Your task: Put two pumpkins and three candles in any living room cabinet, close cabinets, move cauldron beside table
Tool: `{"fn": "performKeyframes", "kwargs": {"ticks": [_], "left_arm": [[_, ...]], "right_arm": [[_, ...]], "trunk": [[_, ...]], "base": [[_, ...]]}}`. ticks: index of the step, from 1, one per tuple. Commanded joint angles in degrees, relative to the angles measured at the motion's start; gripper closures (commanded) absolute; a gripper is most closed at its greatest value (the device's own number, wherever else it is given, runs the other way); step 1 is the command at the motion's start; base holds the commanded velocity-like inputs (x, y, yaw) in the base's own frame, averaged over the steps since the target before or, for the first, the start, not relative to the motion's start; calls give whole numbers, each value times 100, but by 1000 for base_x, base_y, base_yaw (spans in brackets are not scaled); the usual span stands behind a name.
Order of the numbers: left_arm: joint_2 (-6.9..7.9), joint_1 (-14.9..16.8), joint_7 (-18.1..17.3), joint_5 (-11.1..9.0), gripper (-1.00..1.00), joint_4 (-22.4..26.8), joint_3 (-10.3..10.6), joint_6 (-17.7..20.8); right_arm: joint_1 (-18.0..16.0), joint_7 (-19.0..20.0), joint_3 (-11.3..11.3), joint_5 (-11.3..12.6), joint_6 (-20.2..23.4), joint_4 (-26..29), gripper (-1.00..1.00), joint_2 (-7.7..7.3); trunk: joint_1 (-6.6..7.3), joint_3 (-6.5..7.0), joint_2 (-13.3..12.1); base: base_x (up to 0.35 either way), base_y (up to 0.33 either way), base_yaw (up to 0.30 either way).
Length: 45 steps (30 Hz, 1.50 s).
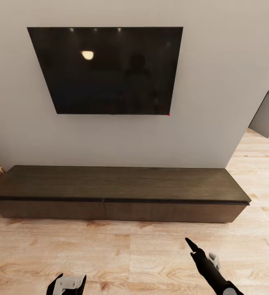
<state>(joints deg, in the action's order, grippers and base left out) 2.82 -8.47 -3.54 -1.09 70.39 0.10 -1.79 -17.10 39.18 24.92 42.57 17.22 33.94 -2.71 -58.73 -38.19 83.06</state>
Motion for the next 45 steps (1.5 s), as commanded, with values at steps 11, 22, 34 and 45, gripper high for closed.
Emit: {"fn": "performKeyframes", "kwargs": {"ticks": [11,22,34,45], "left_arm": [[25,-39,-260,-12,-100,82,-13,-16],[34,-40,-358,-14,-100,106,-20,-22],[16,-46,-358,-17,-100,104,-23,-29],[8,-49,-358,-15,-100,89,-20,-40]], "right_arm": [[-550,-138,63,326,274,-127,-100,-79],[-845,-404,212,942,251,-452,-100,-206],[-850,-302,391,1051,267,-511,-100,-396],[-830,302,723,1094,279,-511,-100,-429]], "trunk": [[0,-4,2],[-44,-40,82],[-307,-255,564],[-549,-453,1005]], "base": [[0,0,0],[0,0,0],[0,0,0],[0,0,0]]}}
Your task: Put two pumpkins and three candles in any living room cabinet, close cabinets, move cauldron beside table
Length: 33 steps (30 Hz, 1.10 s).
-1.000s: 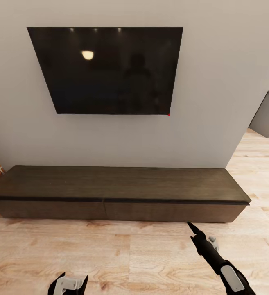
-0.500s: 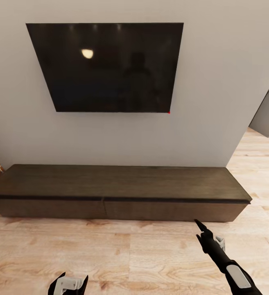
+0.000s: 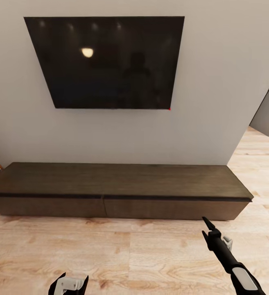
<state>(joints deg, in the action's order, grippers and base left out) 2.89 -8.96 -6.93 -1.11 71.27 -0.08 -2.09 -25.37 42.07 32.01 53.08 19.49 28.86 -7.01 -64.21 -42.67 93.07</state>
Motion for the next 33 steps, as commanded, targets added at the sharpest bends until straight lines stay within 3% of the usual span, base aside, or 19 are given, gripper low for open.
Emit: {"fn": "performKeyframes", "kwargs": {"ticks": [1,17,20,33], "left_arm": [[1,0,-19,-12,-100,0,-1,-11],[-8,0,-19,-19,-100,-47,-1,-20],[-8,0,-19,-19,-100,-53,-1,-20],[-8,0,-19,-18,-100,-60,-1,-20]], "right_arm": [[-2,37,18,45,52,-3,-100,-2],[22,820,159,53,69,-1,-100,-46],[29,943,163,42,263,25,-100,-56],[25,922,165,19,463,57,-100,-72]], "trunk": [[-23,-22,43],[-374,-309,685],[-440,-363,805],[-725,-596,1327]], "base": [[0,0,0],[0,0,0],[0,0,0],[0,0,0]]}}
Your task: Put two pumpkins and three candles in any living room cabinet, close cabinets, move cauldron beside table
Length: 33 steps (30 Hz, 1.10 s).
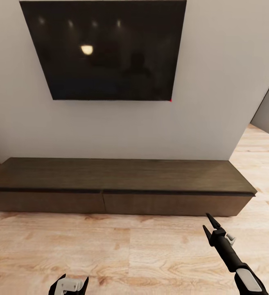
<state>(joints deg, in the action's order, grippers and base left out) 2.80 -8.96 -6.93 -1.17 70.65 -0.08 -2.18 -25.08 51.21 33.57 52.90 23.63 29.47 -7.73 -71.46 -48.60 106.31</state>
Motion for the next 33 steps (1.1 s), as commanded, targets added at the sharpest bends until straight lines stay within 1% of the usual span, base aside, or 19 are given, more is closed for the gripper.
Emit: {"fn": "performKeyframes", "kwargs": {"ticks": [1,14,19,24,28,33], "left_arm": [[1,0,-19,-13,-100,2,-1,-11],[1,0,-19,-13,-100,2,-1,-11],[1,-11,-22,-14,-100,2,-1,-11],[0,-95,-24,-10,-100,19,-1,-17],[1,-129,-20,-2,-100,26,2,-12],[1,-139,-19,2,-100,27,6,-11]], "right_arm": [[-4,6,9,37,51,-3,-100,0],[-8,3,9,45,54,-3,-100,0],[-7,3,9,43,54,-3,-100,-2],[-9,3,9,38,54,-8,-100,-17],[-13,9,9,37,54,-19,-100,-53],[-14,11,9,33,54,-32,-100,-74]], "trunk": [[-22,-22,43],[-308,-255,565],[-308,-255,565],[-308,-255,565],[-308,-255,565],[-308,-255,565]], "base": [[0,0,0],[0,0,0],[0,0,0],[8,0,0],[183,39,0],[289,42,0]]}}
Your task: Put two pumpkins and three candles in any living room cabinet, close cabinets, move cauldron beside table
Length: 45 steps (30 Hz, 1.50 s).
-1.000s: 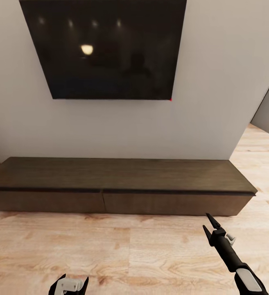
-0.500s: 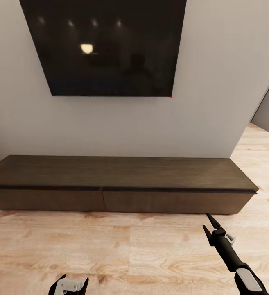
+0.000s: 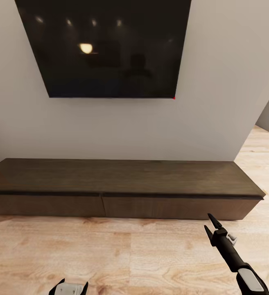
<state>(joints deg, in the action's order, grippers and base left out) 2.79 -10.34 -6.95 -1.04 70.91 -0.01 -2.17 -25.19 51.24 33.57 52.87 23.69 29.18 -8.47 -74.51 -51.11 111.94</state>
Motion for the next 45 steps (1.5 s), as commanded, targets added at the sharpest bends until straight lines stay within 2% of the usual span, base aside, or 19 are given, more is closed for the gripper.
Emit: {"fn": "performKeyframes", "kwargs": {"ticks": [1,12,17,21,26,33,45], "left_arm": [[2,-1,-17,-11,-100,0,0,-13],[2,-3,-18,-10,-100,-7,1,-15],[-3,-3,-17,-10,-100,-7,1,-17],[-3,-4,-17,-10,-100,-7,1,-17],[-2,-3,-17,-10,-100,-7,1,-17],[0,-3,-17,-10,-100,-11,1,-20],[2,-3,-17,-5,-100,-17,1,-16]], "right_arm": [[-3,8,9,37,48,-4,-100,-1],[-4,0,9,31,46,-29,-100,-11],[-4,-211,43,41,37,-39,-100,-19],[-4,-340,270,38,34,-43,-100,-22],[-4,-429,430,35,30,-57,-100,-23],[-4,-607,472,44,23,-69,-100,-23],[-4,-632,484,46,21,-75,-100,-23]], "trunk": [[-3,-4,1],[-3,-4,1],[-3,-4,1],[-3,-4,1],[-3,-4,1],[-3,-4,1],[-3,-4,1]], "base": [[313,18,0],[263,4,0],[59,0,0],[15,0,0],[13,0,0],[157,0,0],[182,-31,0]]}}
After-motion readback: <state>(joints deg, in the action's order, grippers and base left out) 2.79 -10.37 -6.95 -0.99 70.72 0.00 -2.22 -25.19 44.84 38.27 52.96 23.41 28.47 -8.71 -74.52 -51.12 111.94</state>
